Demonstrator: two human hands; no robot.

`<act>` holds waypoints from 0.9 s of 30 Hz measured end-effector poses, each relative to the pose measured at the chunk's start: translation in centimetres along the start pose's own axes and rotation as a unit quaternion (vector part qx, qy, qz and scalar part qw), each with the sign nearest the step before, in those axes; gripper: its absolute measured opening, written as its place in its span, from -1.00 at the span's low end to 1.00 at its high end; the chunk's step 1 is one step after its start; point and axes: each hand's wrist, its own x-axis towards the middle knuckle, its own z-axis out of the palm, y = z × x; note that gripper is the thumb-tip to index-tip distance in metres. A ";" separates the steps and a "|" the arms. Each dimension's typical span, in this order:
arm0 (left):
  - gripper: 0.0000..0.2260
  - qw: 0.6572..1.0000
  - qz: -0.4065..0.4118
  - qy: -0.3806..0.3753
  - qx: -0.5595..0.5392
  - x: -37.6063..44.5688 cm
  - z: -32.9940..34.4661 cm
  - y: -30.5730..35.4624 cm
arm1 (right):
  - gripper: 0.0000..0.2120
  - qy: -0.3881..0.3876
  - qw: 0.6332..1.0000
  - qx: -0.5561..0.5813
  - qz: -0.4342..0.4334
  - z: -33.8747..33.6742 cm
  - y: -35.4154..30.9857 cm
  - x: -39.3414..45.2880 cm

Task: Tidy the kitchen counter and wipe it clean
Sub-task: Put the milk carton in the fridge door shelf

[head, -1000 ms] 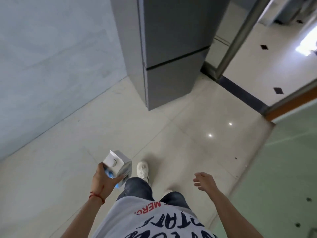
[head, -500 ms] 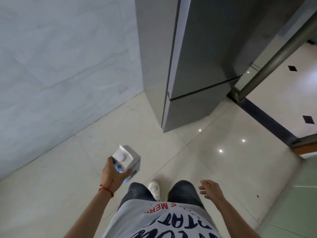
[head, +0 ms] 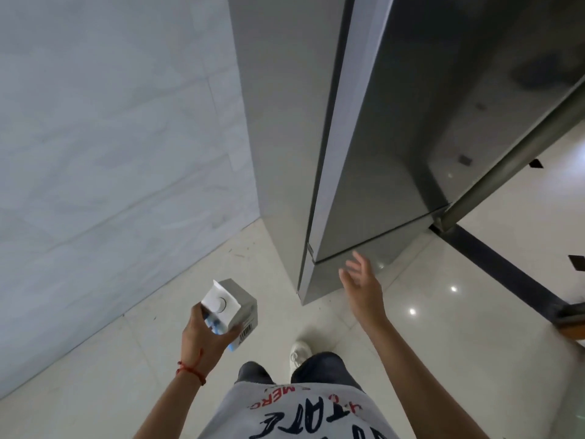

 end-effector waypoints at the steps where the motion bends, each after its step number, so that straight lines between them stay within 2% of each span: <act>1: -0.44 1.000 0.000 0.000 0.002 0.8 0.0 0.4 | -0.47 0.036 0.999 0.009 -0.037 0.4 -1.9 1.2; 4: -0.46 1.000 0.001 -0.001 0.003 3.3 -0.3 1.6 | -0.32 0.157 0.977 -0.001 -0.142 1.7 -6.2 4.4; 7: -0.48 1.000 0.013 -0.008 0.020 5.6 -0.5 2.5 | -0.26 0.243 0.949 -0.019 -0.198 3.0 -8.5 6.6; 10: -0.46 0.998 0.030 -0.039 0.036 8.8 -0.8 3.7 | -0.24 0.300 0.930 0.004 -0.210 4.4 -9.9 8.4; 14: -0.43 0.983 0.084 -0.143 0.074 14.0 -1.6 5.5 | -0.23 0.384 0.900 0.001 -0.205 5.0 -11.2 9.6; 16: -0.38 0.972 0.107 -0.190 0.084 16.4 -2.0 6.6 | -0.19 0.385 0.905 0.005 -0.183 4.5 -11.1 10.2; 20: -0.42 0.947 0.173 -0.244 0.119 20.1 -2.3 8.7 | -0.05 0.354 0.923 -0.023 -0.148 3.4 -10.8 10.1; 27: -0.34 0.935 0.179 -0.277 0.129 21.6 -1.5 10.0 | -0.02 0.352 0.922 -0.054 -0.151 2.9 -11.8 9.7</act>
